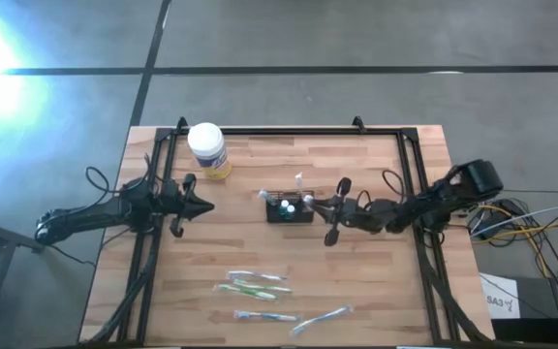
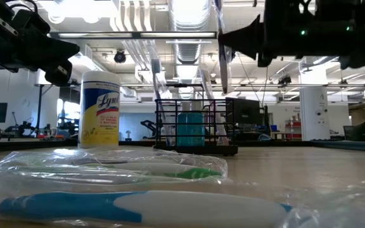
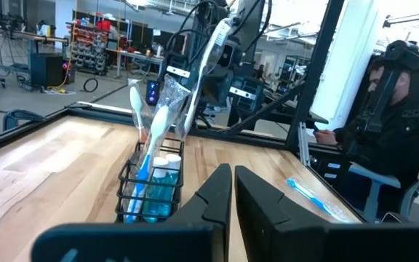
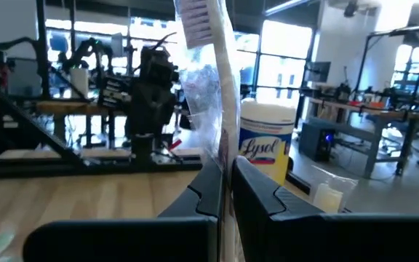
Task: Pick & Place toothbrushing station
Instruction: Put the bottom purple toothbrush into the black wire organizer
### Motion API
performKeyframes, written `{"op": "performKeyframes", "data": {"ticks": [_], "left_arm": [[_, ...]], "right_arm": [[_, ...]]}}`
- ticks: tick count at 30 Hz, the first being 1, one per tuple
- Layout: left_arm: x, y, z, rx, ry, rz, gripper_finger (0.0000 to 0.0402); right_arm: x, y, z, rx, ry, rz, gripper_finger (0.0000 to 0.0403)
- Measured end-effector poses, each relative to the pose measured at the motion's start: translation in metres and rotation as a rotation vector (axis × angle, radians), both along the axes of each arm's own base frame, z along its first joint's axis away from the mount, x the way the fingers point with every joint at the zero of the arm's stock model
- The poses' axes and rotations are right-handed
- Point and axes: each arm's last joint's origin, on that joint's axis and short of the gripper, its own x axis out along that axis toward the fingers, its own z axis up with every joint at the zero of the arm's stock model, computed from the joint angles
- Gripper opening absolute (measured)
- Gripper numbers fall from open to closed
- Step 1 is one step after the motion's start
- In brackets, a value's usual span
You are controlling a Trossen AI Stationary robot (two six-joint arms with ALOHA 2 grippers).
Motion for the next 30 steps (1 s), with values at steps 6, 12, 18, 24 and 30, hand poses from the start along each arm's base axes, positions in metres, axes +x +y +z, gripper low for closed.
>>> {"op": "performKeyframes", "data": {"ticks": [6,12,18,24,30], "left_arm": [[0.0,0.0,-0.001,-0.002,0.009,0.005,0.0023],[0.001,0.0,-0.002,-0.003,0.017,0.011,0.0023],[0.001,0.001,-0.004,-0.003,0.036,0.015,0.0023],[0.001,0.001,-0.004,-0.001,0.042,0.015,0.0023],[0.001,0.001,-0.005,0.0,0.047,0.015,0.0023]], "right_arm": [[0.007,-0.005,-0.024,-0.001,0.0,-0.031,0.0013],[0.011,-0.007,-0.045,0.013,0.054,-0.114,0.0013],[0.014,-0.007,-0.052,0.028,0.072,-0.131,0.0013],[0.012,-0.007,-0.054,0.042,0.083,-0.131,0.0013],[0.013,-0.007,-0.062,0.077,0.146,-0.129,0.0013]]}}
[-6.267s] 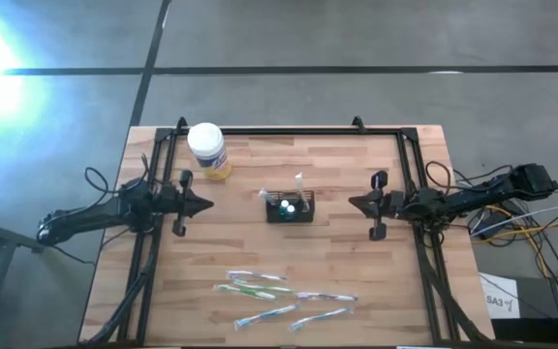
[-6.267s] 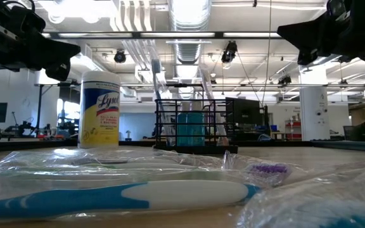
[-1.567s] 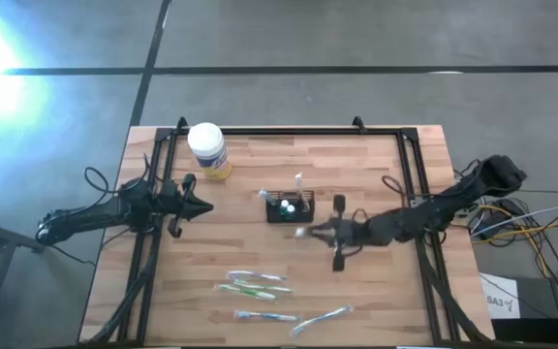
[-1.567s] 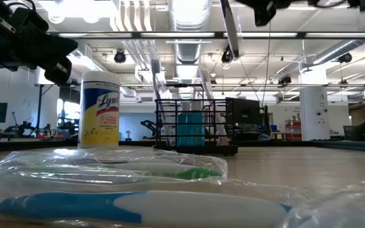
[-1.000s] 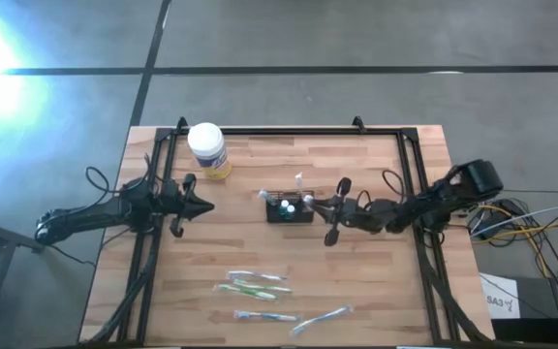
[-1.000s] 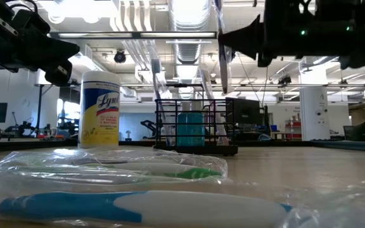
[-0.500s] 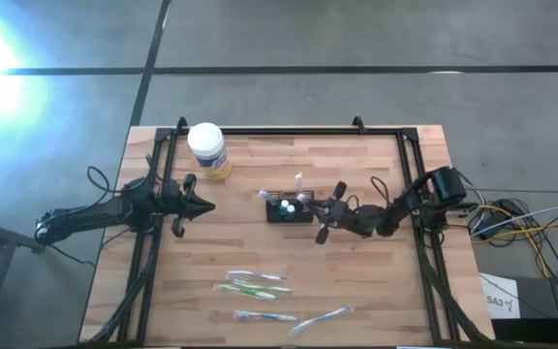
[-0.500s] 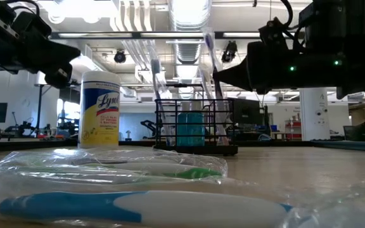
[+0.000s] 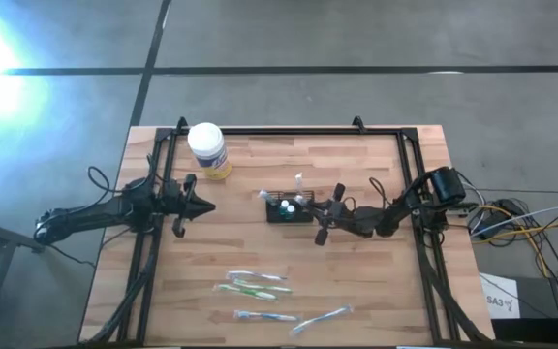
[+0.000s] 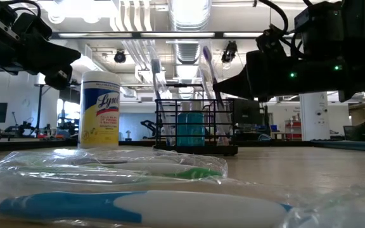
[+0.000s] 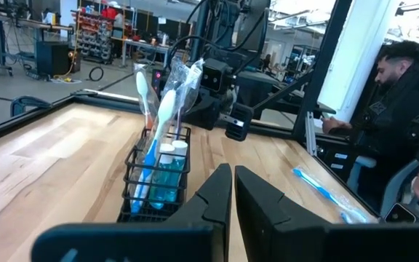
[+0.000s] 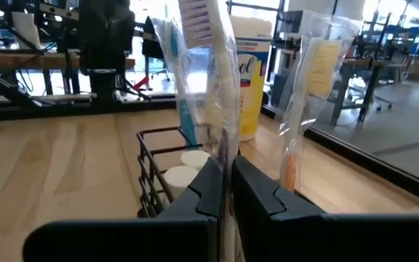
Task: Pick & Place toothbrushing station
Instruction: Put the bottom purple toothbrush into the black wire organizer, then put the bottom green toothbrush into the black wire organizer
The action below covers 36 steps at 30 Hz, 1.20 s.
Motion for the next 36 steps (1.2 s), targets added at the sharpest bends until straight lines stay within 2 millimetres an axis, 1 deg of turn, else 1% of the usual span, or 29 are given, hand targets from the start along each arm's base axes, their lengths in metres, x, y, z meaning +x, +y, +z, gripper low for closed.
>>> {"op": "performKeyframes", "data": {"ticks": [7,15,19,27,33,36], "left_arm": [[0.0,0.0,0.0,0.001,0.0,0.0,0.0023],[0.0,0.0,0.0,0.001,0.0,0.0,0.0023],[0.0,0.0,0.0,0.001,0.001,0.0,0.0023],[0.0,0.0,-0.001,0.0,0.007,0.0,0.0023],[0.0,0.0,-0.001,0.0,0.007,0.0,0.0023],[0.0,0.0,-0.001,-0.001,0.01,0.0,0.0023]], "right_arm": [[0.0,0.0,-0.005,0.008,0.045,0.0,0.0013],[0.0,0.0,-0.005,0.018,0.05,0.0,0.0018],[0.0,0.0,-0.005,0.043,0.042,-0.002,0.0046],[-0.001,0.0,-0.002,0.056,0.033,0.0,0.0125],[-0.004,0.001,0.016,0.04,-0.024,0.007,0.0157],[-0.01,0.004,0.03,0.0,-0.058,0.022,0.0165]]}}
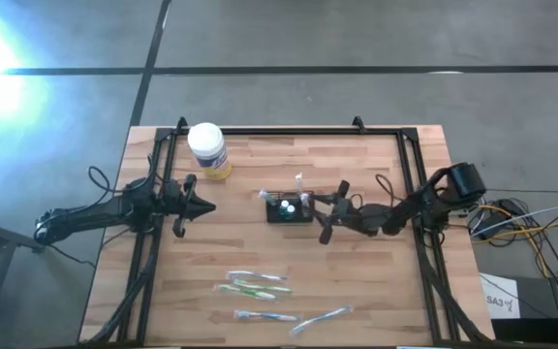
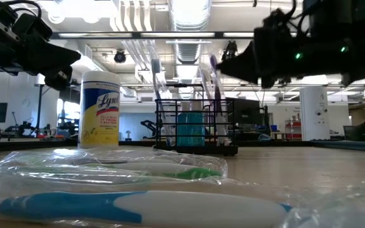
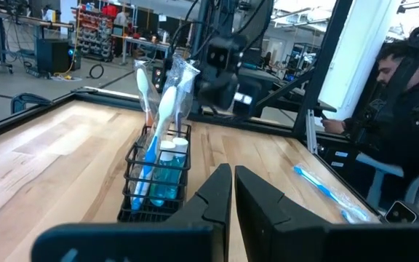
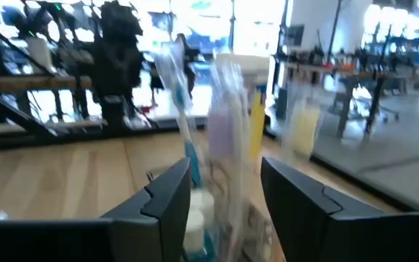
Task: Pick & Place toothbrushing station
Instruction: Put the bottom green toothbrush into the black wire organizer
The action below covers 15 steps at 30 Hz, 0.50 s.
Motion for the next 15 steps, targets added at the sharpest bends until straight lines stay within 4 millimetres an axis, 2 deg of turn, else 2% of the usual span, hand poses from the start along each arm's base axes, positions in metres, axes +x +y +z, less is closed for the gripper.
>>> {"op": "performKeyframes", "data": {"ticks": [8,11,15], "left_arm": [[0.0,0.0,-0.001,-0.002,0.011,0.0,0.0023],[0.0,0.0,-0.001,-0.003,0.012,0.0,0.0023],[0.0,0.0,-0.001,-0.001,0.012,0.0,0.0023]], "right_arm": [[-0.043,0.008,0.038,0.011,-0.123,0.081,0.0156],[-0.061,0.007,0.045,0.013,-0.114,0.123,0.0131],[-0.081,0.003,0.05,0.011,-0.042,0.208,0.0075]]}}
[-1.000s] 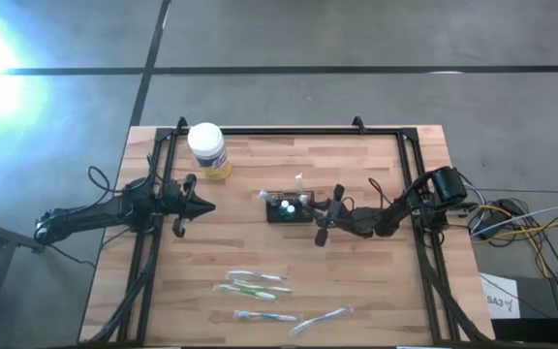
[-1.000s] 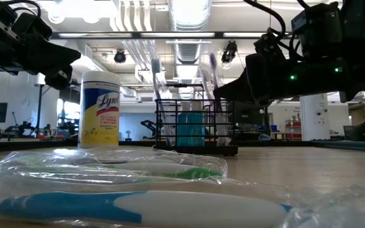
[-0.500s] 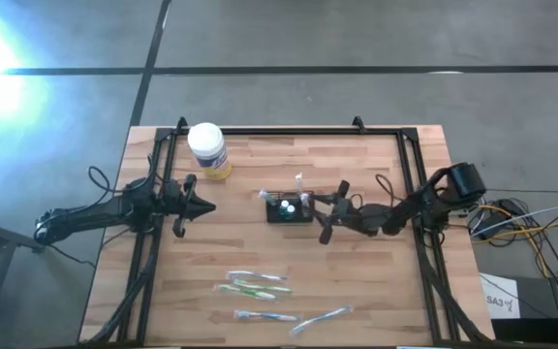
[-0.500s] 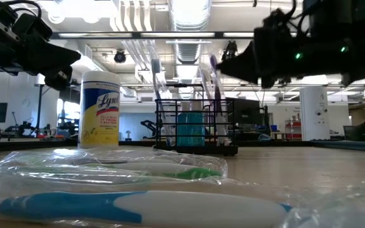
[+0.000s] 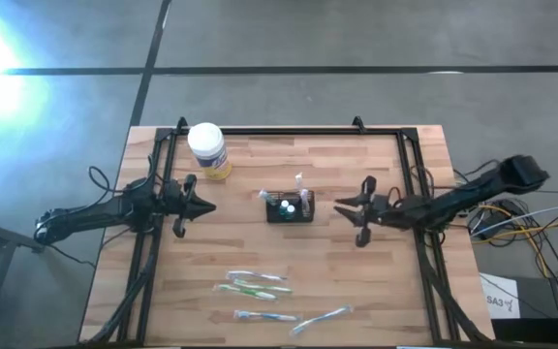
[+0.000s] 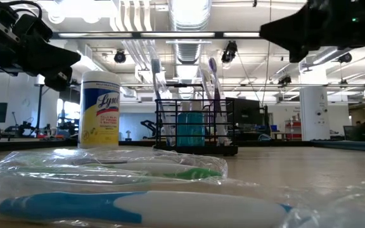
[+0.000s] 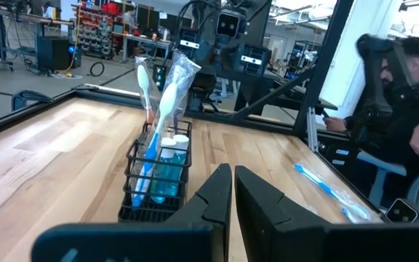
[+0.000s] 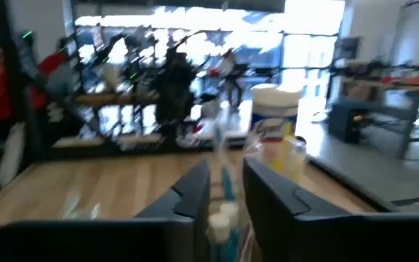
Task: Pick & Place toothbrushing station
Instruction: Put the bottom green toothbrush into the black wire organizer
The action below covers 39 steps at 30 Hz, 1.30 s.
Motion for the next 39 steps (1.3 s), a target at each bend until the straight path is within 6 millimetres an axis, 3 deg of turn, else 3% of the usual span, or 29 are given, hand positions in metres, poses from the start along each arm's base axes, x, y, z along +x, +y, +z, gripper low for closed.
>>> {"op": "performKeyframes", "data": {"ticks": [4,11,17,27,39], "left_arm": [[0.0,0.0,0.0,0.008,0.0,0.0,0.0023],[0.0,0.0,0.0,0.028,0.0,0.005,0.0023],[0.0,0.0,0.0,0.028,0.001,0.005,0.0023],[0.0,0.0,0.0,0.028,0.001,0.005,0.0023],[0.0,0.001,-0.001,0.029,0.005,0.03,0.0023]], "right_arm": [[-0.017,-0.001,0.007,-0.023,0.053,0.124,0.0018],[-0.039,-0.004,0.019,0.008,0.149,0.219,0.0008],[-0.059,-0.01,0.028,0.01,0.011,0.22,0.0008],[-0.078,-0.015,0.008,0.05,0.007,0.223,0.0008],[-0.081,-0.016,-0.028,0.075,0.047,0.216,0.0008]]}}
